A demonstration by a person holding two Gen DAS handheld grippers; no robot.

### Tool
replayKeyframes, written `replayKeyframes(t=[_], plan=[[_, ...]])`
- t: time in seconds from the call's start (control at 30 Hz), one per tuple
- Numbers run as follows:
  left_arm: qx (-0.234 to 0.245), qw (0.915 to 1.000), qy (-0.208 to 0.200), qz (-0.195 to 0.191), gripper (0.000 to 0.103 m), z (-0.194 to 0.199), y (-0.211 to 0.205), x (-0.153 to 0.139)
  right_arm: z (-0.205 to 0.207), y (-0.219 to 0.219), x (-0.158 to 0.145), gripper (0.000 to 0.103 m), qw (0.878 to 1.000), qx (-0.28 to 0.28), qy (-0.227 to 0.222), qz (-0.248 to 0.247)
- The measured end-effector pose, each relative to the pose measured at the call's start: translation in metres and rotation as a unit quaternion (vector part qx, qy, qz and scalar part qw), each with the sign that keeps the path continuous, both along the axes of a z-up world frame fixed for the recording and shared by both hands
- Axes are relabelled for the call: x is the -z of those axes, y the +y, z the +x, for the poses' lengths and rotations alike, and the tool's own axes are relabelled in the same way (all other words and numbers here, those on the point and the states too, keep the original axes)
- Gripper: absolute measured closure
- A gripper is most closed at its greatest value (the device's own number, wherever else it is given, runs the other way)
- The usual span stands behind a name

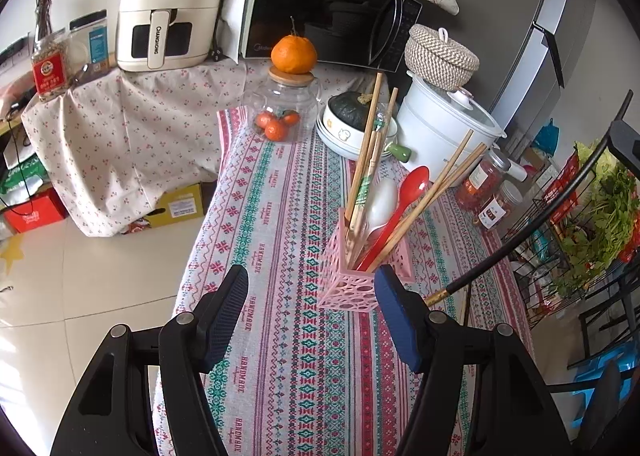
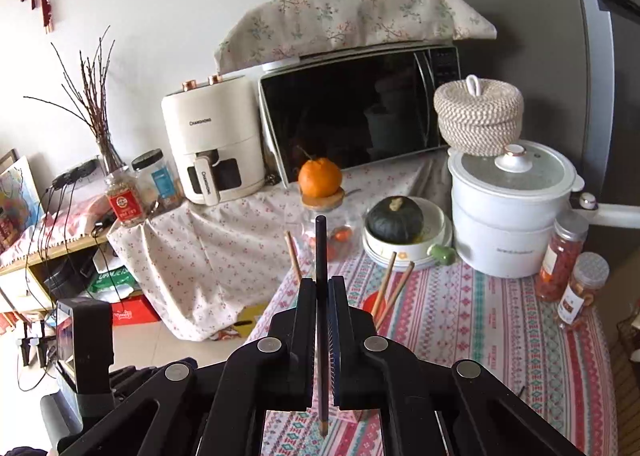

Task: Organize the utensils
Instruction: 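Carry the black chopstick to the pink basket, lower it in, open the right tool, then grasp the last wooden chopstick with the left tool while the right tool approaches the black chopstick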

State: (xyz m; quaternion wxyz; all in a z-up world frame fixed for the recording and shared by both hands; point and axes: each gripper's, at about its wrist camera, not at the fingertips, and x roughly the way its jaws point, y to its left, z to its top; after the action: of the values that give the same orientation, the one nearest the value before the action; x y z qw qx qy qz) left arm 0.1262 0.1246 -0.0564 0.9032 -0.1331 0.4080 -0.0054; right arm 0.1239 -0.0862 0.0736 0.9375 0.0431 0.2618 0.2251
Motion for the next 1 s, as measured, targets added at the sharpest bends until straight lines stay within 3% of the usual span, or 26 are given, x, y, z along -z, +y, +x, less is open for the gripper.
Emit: replayKeyframes(t=[0.17,0.37,0.8,0.9,1.0], plan=[[-0.001,1.0,0.0,-0.002,0.035,0.001,0.001,0.001,0.018,0.004,-0.004,0.099,1.0,0.01,-0.01,0.011],[0.002,1.0,0.001,-0.004,0.035,0.001,0.0,0.001,0.033,0.009,0.002,0.098,1.0,0.023,-0.014,-0.01],[0.008,0.9999,-0.004,-0.003,0.035,0.0,-0.002,-0.001,0.05,0.007,0.027,0.097,0.999,0.023,0.033,-0.012],[0.012,0.9999,-0.009,-0.002,0.035,-0.002,-0.004,-0.004,0.046,0.005,0.023,0.089,0.999,0.026,0.031,-0.019],[0.018,0.9997,-0.015,0.004,0.035,-0.005,-0.008,-0.007,0.038,0.0,0.02,0.071,0.999,0.027,0.028,-0.021]])
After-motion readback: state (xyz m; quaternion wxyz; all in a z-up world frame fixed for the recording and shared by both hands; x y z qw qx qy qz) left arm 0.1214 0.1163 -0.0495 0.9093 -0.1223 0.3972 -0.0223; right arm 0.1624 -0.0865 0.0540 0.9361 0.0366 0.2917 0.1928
